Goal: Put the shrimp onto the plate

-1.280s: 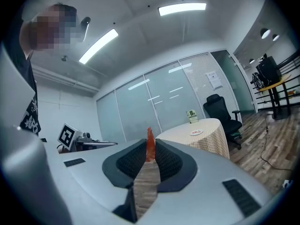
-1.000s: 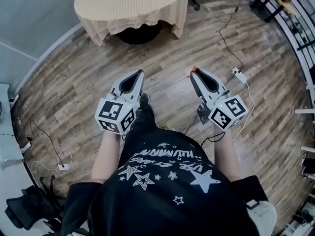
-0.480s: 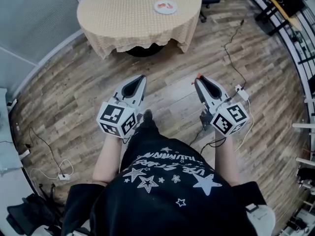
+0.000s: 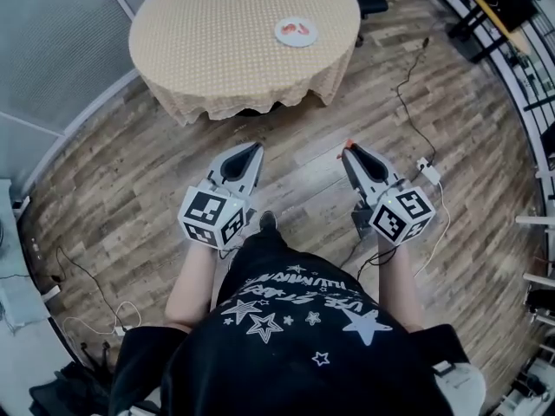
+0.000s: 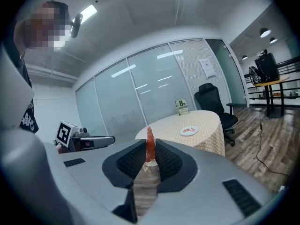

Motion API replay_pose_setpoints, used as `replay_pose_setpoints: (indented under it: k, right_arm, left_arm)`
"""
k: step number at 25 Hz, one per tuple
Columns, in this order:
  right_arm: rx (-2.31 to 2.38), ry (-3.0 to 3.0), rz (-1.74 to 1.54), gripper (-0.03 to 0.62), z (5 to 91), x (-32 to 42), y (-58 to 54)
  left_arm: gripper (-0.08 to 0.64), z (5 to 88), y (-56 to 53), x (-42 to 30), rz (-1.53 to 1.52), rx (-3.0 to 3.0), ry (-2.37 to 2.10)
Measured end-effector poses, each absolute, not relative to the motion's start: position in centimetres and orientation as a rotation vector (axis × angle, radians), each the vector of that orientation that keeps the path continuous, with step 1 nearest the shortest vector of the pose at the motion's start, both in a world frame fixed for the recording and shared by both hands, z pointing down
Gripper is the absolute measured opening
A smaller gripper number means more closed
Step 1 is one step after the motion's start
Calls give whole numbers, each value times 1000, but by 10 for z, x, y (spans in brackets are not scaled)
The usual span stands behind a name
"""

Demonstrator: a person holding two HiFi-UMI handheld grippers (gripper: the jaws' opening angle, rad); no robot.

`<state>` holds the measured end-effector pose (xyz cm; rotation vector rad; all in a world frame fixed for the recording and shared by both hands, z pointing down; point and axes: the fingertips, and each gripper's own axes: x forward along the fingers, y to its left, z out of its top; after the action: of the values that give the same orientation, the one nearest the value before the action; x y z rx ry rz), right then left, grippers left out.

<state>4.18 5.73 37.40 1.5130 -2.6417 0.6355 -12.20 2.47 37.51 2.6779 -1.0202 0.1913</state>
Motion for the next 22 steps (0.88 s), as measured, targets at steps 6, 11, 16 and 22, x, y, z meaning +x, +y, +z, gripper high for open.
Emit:
replay_pose_setpoints:
  k: [6, 11, 16, 22]
  right_arm:
    - [1570, -2597, 680, 66, 380, 36, 21]
    - [1622, -2577, 678, 66, 377, 33, -5]
    - [1656, -2547, 710, 66, 386, 44, -12]
    - [1631, -2558, 739, 66, 398, 68, -33]
  left_arm:
    - [9, 385, -6, -129, 203, 2674, -963]
    - [9, 389, -34, -133, 225, 2682, -927]
    - [9, 395, -50, -128, 223, 2674, -932]
    - [9, 405, -66, -107, 267, 2661, -964]
